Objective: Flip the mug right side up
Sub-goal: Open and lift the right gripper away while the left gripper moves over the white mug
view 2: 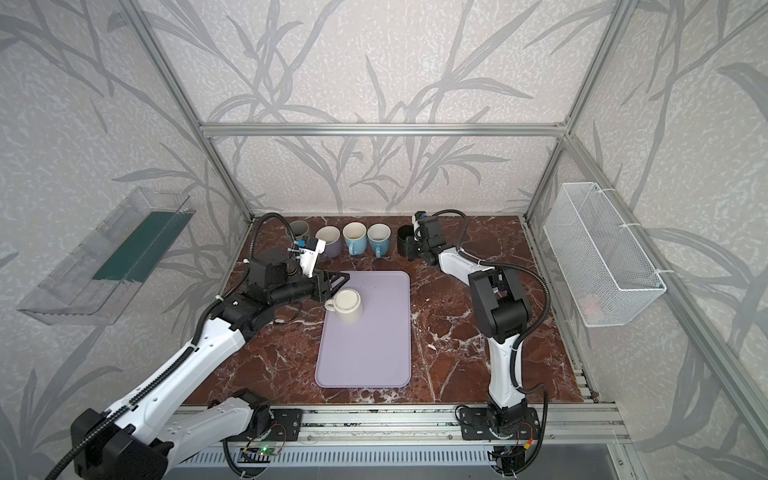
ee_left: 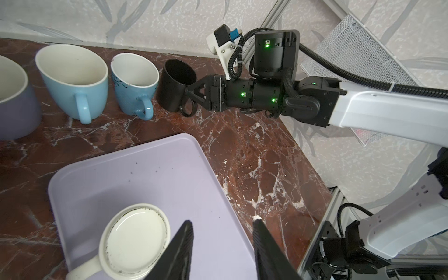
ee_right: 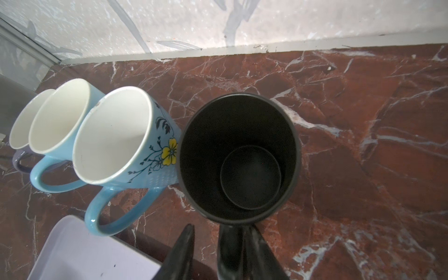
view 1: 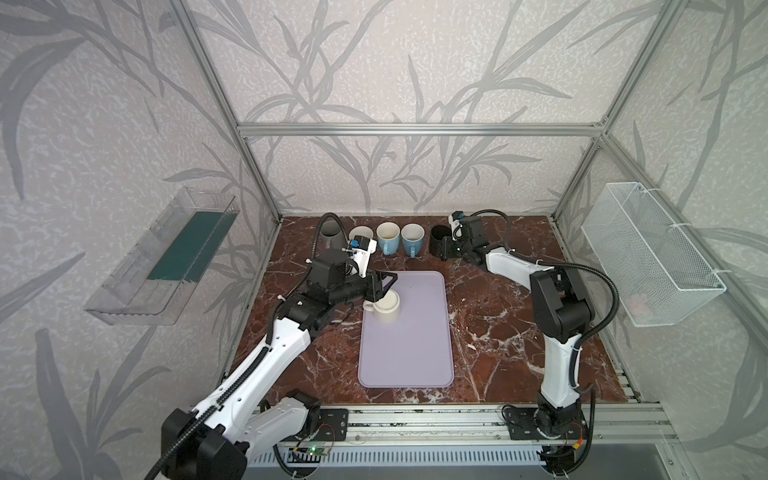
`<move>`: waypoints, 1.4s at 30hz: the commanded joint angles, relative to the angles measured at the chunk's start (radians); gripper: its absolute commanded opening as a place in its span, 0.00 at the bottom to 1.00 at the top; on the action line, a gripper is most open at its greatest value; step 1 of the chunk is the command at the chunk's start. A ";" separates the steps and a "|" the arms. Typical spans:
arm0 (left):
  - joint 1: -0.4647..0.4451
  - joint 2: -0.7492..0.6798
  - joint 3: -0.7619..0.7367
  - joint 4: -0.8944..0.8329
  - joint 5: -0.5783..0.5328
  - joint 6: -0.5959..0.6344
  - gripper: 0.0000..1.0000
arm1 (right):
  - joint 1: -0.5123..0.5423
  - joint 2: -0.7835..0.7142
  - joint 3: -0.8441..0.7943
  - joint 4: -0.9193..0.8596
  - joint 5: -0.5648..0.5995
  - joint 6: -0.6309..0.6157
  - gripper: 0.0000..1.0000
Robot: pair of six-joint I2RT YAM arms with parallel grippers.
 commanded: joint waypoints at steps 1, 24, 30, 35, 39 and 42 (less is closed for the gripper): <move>0.007 -0.031 0.055 -0.148 -0.106 0.085 0.45 | 0.005 -0.029 0.014 0.004 -0.022 -0.004 0.40; 0.049 0.241 0.028 -0.274 -0.394 0.239 0.48 | -0.035 -0.532 -0.404 0.031 -0.132 0.029 0.49; 0.050 0.365 0.082 -0.356 -0.414 0.233 0.45 | -0.060 -0.674 -0.482 0.013 -0.118 0.019 0.51; 0.048 0.426 0.104 -0.386 -0.392 0.231 0.42 | -0.083 -0.736 -0.511 0.008 -0.116 0.021 0.52; 0.036 0.447 0.105 -0.379 -0.330 0.229 0.40 | -0.094 -0.748 -0.521 0.008 -0.119 0.025 0.52; 0.010 0.453 0.107 -0.378 -0.312 0.231 0.40 | -0.099 -0.748 -0.526 0.009 -0.122 0.026 0.52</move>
